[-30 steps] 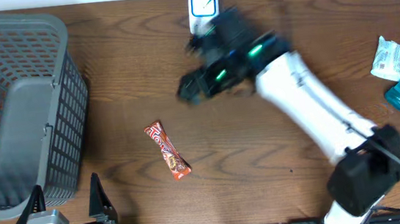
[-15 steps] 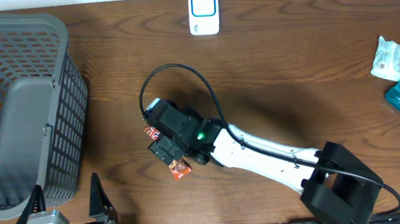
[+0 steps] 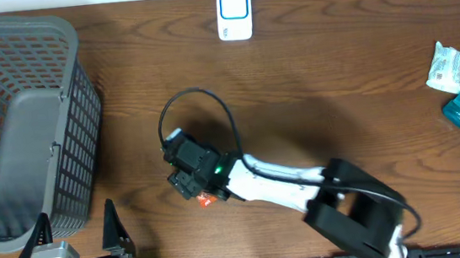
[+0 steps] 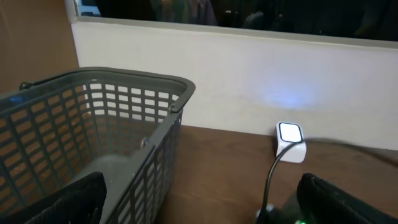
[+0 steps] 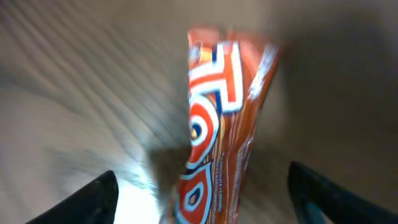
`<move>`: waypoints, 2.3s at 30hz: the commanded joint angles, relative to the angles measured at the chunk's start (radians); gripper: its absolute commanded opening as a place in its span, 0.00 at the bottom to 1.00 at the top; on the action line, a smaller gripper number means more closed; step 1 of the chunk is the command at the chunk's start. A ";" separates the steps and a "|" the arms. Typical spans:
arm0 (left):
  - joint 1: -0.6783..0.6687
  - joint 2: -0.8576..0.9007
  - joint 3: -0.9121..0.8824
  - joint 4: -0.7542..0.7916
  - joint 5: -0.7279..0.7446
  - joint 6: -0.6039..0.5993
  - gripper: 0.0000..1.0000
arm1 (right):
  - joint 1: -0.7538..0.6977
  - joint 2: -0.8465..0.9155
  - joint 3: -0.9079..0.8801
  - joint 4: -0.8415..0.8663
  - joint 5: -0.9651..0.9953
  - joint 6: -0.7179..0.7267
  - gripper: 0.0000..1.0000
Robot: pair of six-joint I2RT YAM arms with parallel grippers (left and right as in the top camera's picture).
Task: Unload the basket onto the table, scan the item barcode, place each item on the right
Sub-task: 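Reach the right gripper down to the TOP chocolate bar and grasp it, then lift and rotate the TOP bar, adjusting its grip with the right gripper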
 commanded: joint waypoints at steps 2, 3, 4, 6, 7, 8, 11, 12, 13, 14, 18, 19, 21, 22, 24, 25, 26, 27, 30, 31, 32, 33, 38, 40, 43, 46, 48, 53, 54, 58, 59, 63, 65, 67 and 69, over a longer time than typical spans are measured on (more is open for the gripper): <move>-0.005 -0.007 -0.003 0.002 0.002 0.021 0.98 | -0.005 0.019 -0.002 -0.023 0.003 0.043 0.46; -0.005 -0.007 -0.003 0.001 0.002 0.021 0.98 | -0.008 0.011 0.000 -0.045 -0.004 0.070 0.27; -0.005 -0.007 -0.003 0.002 0.002 0.020 0.98 | -0.010 0.002 0.002 -0.068 -0.022 0.076 0.18; -0.005 -0.007 -0.003 0.002 0.002 0.020 0.98 | -0.020 -0.017 0.009 -0.109 -0.058 0.077 0.01; -0.005 -0.007 -0.003 0.002 0.002 0.020 0.98 | -0.030 -0.031 0.018 -0.139 -0.090 0.076 0.01; -0.005 -0.007 -0.003 0.002 0.002 0.020 0.98 | -0.052 -0.053 0.029 -0.177 -0.140 0.069 0.01; -0.005 -0.007 -0.003 0.002 0.002 0.020 0.98 | -0.137 -0.119 0.048 -0.243 -0.350 -0.025 0.01; -0.005 -0.007 -0.003 0.002 0.002 0.020 0.98 | -0.180 -0.147 0.050 -0.261 -0.456 -0.068 0.01; -0.005 -0.007 -0.003 0.002 0.002 0.020 0.98 | -0.213 -0.166 0.050 -0.272 -0.544 -0.101 0.01; -0.005 -0.007 -0.003 0.002 0.002 0.020 0.98 | -0.278 -0.199 0.050 -0.289 -0.725 -0.163 0.01; -0.005 -0.007 -0.003 0.002 0.002 0.020 0.98 | -0.504 -0.227 0.050 -0.307 -1.280 -0.202 0.02; -0.005 -0.007 -0.003 0.002 0.002 0.020 0.98 | -0.541 -0.224 0.050 -0.309 -1.355 -0.164 0.01; -0.005 -0.007 -0.003 0.002 0.002 0.020 0.98 | -0.596 -0.224 0.049 -0.324 -1.463 -0.061 0.02; -0.005 -0.007 -0.003 0.002 0.002 0.020 0.98 | -0.610 -0.224 0.049 -0.326 -1.487 -0.026 0.01; -0.005 -0.007 -0.003 0.002 0.002 0.020 0.98 | -0.651 -0.224 0.049 -0.341 -1.516 0.195 0.02; -0.005 -0.007 -0.003 0.002 0.002 0.020 0.98 | -0.661 -0.224 0.049 -0.364 -1.516 0.288 0.02; -0.005 -0.007 -0.003 0.002 0.002 0.020 0.98 | -0.670 -0.224 0.049 -0.386 -1.516 0.380 0.02; -0.005 -0.007 -0.003 0.002 0.002 0.020 0.98 | -0.679 -0.224 0.049 -0.403 -1.519 0.465 0.02; -0.005 -0.007 -0.003 0.002 0.002 0.020 0.98 | -0.698 -0.224 0.049 -0.414 -1.523 0.540 0.02; -0.005 -0.007 -0.003 0.002 0.002 0.020 0.98 | -0.702 -0.224 0.049 -0.415 -1.523 0.540 0.02; -0.005 -0.007 -0.003 0.002 0.002 0.020 0.98 | -0.706 -0.224 0.049 -0.416 -1.523 0.540 0.02; -0.005 -0.007 -0.003 0.002 0.002 0.020 0.98 | -0.708 -0.224 0.049 -0.417 -1.526 0.541 0.01; -0.005 -0.007 -0.003 0.002 0.002 0.020 0.98 | -0.709 -0.224 0.049 -0.488 -1.608 0.541 0.01; -0.005 -0.007 -0.003 0.002 0.002 0.020 0.98 | -0.710 -0.224 0.049 -0.497 -1.634 0.540 0.01; -0.005 -0.007 -0.003 0.003 0.002 0.020 0.98 | -0.718 -0.224 0.049 -0.497 -1.634 0.489 0.01; -0.005 -0.007 -0.003 0.005 0.002 0.020 0.98 | -0.721 -0.224 0.049 -0.496 -1.634 0.428 0.01; -0.005 -0.007 -0.003 0.005 0.002 0.020 0.98 | -0.726 -0.224 0.049 -0.496 -1.634 0.364 0.02; -0.005 -0.007 -0.003 0.004 0.002 0.021 0.98 | -0.739 -0.224 0.047 -0.518 -1.634 0.293 0.01; -0.005 -0.007 -0.003 0.004 0.002 0.021 0.98 | -0.742 -0.224 0.047 -0.539 -1.634 0.324 0.01; -0.005 -0.007 -0.003 -0.001 0.002 0.021 0.98 | -0.763 -0.224 0.046 -0.596 -1.634 0.381 0.01; -0.005 -0.007 -0.003 -0.003 0.002 0.021 0.98 | -0.767 -0.224 0.046 -0.594 -1.634 0.369 0.01; -0.005 -0.007 -0.003 -0.003 0.002 0.021 0.98 | -0.787 -0.224 0.046 -0.536 -1.576 0.248 0.02; -0.005 -0.007 -0.003 -0.003 0.002 0.021 0.98 | -0.791 -0.224 0.046 -0.456 -1.256 0.108 0.01; -0.005 -0.007 -0.003 -0.003 0.002 0.020 0.98 | -0.772 -0.224 0.046 -0.472 -0.922 0.062 0.02; -0.005 -0.007 -0.003 -0.003 0.002 0.020 0.98 | -0.731 -0.223 0.032 -0.483 -0.541 0.109 0.07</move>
